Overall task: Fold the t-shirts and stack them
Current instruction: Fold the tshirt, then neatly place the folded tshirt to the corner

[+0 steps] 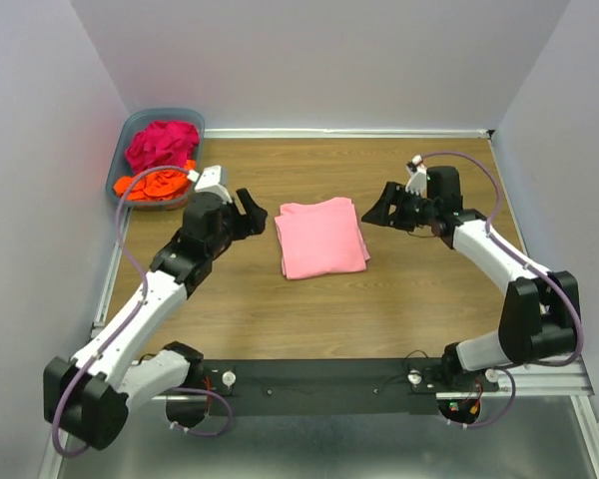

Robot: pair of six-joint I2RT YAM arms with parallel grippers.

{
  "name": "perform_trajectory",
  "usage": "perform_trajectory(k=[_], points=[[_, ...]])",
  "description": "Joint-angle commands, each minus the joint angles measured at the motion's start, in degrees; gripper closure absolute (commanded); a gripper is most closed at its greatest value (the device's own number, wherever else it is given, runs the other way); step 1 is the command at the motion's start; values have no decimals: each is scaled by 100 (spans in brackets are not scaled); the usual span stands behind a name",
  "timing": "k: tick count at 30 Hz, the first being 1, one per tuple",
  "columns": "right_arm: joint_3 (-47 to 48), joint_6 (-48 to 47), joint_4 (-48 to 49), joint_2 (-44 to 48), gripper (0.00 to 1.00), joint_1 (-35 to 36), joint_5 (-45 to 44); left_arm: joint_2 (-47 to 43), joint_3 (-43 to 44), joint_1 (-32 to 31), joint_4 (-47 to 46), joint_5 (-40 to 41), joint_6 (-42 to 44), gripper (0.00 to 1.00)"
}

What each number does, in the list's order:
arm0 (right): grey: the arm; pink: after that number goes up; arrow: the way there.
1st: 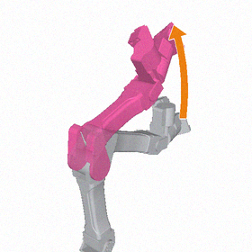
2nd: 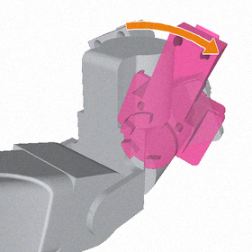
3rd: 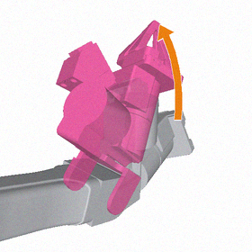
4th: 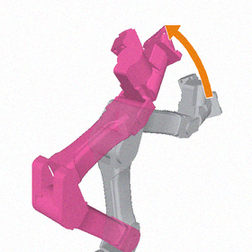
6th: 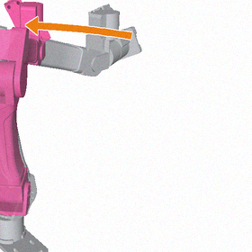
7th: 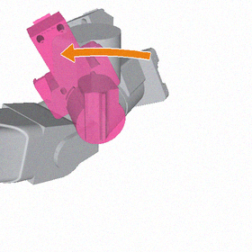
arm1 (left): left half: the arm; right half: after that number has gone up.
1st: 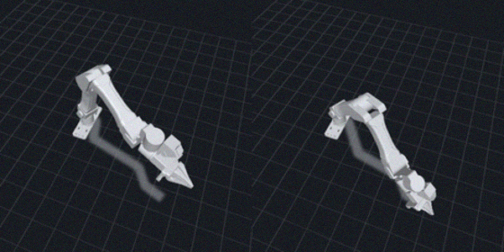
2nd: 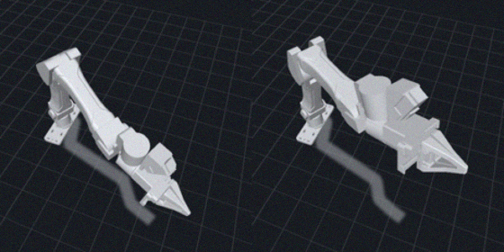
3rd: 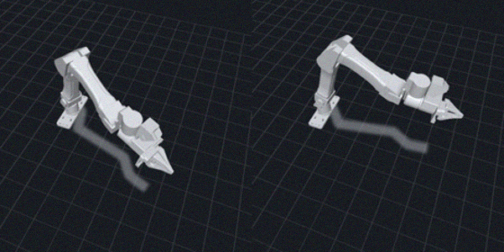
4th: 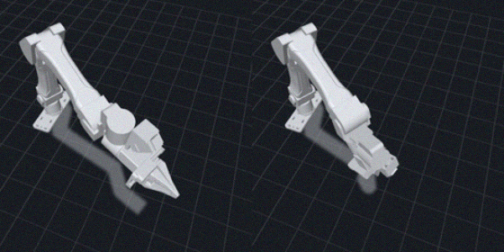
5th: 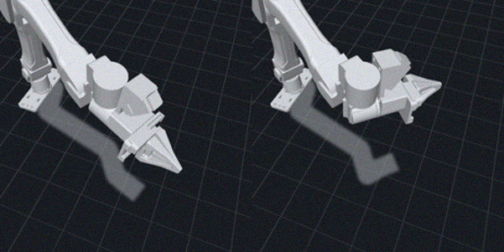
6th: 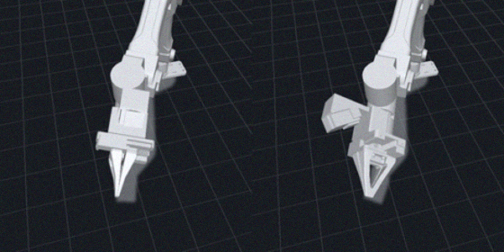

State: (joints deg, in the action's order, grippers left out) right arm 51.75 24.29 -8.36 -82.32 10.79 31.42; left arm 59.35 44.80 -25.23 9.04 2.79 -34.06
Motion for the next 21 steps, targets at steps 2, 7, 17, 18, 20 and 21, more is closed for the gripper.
perform_trajectory(k=[2, 7, 17, 18, 20, 21], points=[[818, -452, -1492, -415, 16, 423, -1769, -599, 468, 255, 1248, 1548, 400, 11], [1469, -356, -1862, -1222, 16, 898, -2535, -1109, 539, 344, 1425, 2252, 540, 1], [2234, -267, -1976, -2490, 41, 1347, -3027, -1541, 320, 353, 1496, 2376, 664, 2], [2261, -250, -1994, -2551, 41, 1365, -3045, -1549, 284, 352, 1478, 2341, 638, 2], [2322, -241, -1985, -2745, 44, 1408, -3063, -1550, 214, 353, 1443, 2209, 629, 2], [2331, -241, -1985, -2806, 45, 1426, -3063, -1532, 188, 352, 1434, 2156, 620, 2]])
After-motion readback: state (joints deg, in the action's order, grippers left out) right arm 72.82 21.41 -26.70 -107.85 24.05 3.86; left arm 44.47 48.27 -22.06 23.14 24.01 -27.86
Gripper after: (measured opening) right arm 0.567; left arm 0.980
